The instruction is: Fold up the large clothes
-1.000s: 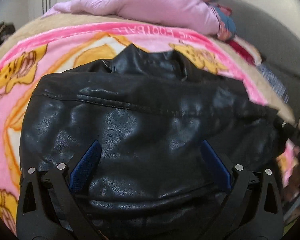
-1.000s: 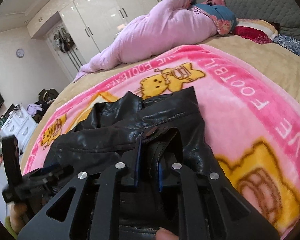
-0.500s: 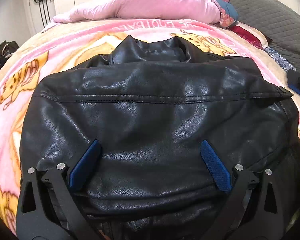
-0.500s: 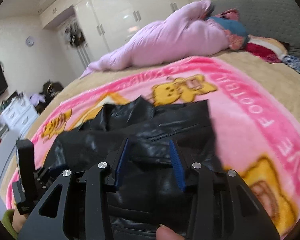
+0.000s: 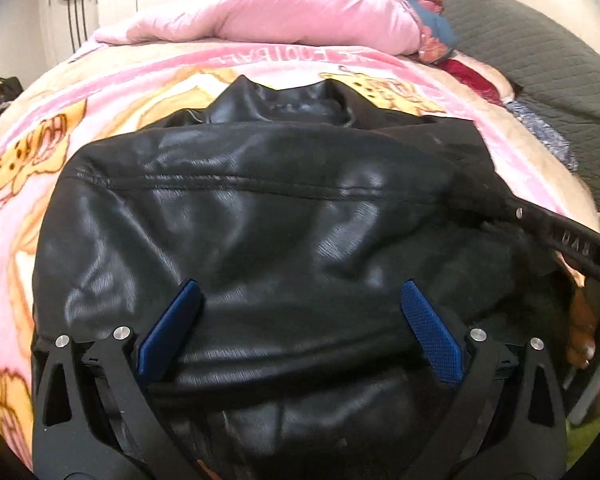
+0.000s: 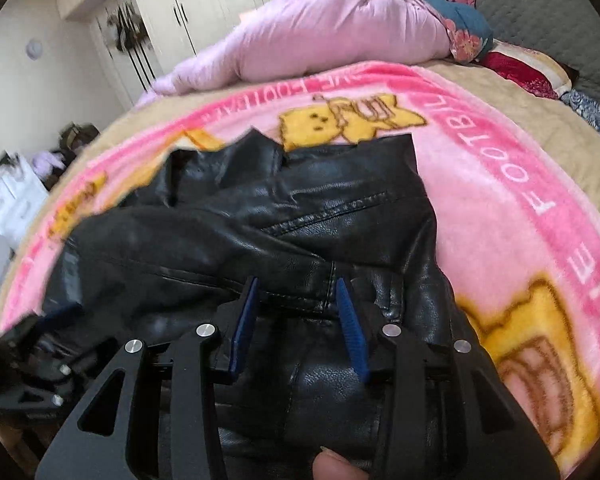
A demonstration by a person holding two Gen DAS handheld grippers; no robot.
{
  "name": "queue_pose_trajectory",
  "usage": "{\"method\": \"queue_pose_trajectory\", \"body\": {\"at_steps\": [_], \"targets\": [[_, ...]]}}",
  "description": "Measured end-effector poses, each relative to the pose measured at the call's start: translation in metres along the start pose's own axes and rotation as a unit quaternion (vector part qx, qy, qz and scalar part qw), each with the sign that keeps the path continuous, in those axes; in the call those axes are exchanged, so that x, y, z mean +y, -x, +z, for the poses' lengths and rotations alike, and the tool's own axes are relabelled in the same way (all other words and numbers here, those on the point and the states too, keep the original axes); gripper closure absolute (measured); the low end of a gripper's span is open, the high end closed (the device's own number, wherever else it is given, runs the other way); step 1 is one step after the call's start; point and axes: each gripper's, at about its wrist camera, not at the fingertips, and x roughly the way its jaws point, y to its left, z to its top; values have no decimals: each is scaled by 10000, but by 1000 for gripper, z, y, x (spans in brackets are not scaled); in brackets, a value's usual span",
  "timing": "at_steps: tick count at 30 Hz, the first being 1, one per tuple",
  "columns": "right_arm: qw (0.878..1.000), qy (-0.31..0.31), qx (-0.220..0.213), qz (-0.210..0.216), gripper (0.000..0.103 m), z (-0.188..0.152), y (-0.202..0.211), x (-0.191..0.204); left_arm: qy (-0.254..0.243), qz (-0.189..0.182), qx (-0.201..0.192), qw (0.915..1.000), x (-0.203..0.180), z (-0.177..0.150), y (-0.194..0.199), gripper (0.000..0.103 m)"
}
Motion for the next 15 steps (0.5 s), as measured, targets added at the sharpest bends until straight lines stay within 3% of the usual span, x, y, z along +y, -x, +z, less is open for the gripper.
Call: {"method": "queue_pose_trajectory", "body": {"at_steps": [3, 5, 8, 10, 13, 15], "targets": [[9994, -29, -240, 261, 58, 0, 20, -1, 10, -44, 13, 10000, -1, -3, 7, 10], [9990, 137, -358, 245, 53, -2, 31, 4, 37, -46, 48, 10000, -1, -4, 11, 10], [9981, 396, -442, 174, 52, -7, 41, 15, -32, -45, 72, 10000, -2, -6, 15, 10], [9971, 604, -432, 175, 51, -10, 45, 23, -105, -13, 101, 9999, -3, -10, 16, 10], [9944, 1001, -331, -81, 37, -18, 47, 38, -205, 71, 135, 9997, -5, -16, 15, 10], [9936, 1089, -118, -277, 37, -24, 41, 42, -201, 106, 171, 9996, -4, -17, 13, 10]]}}
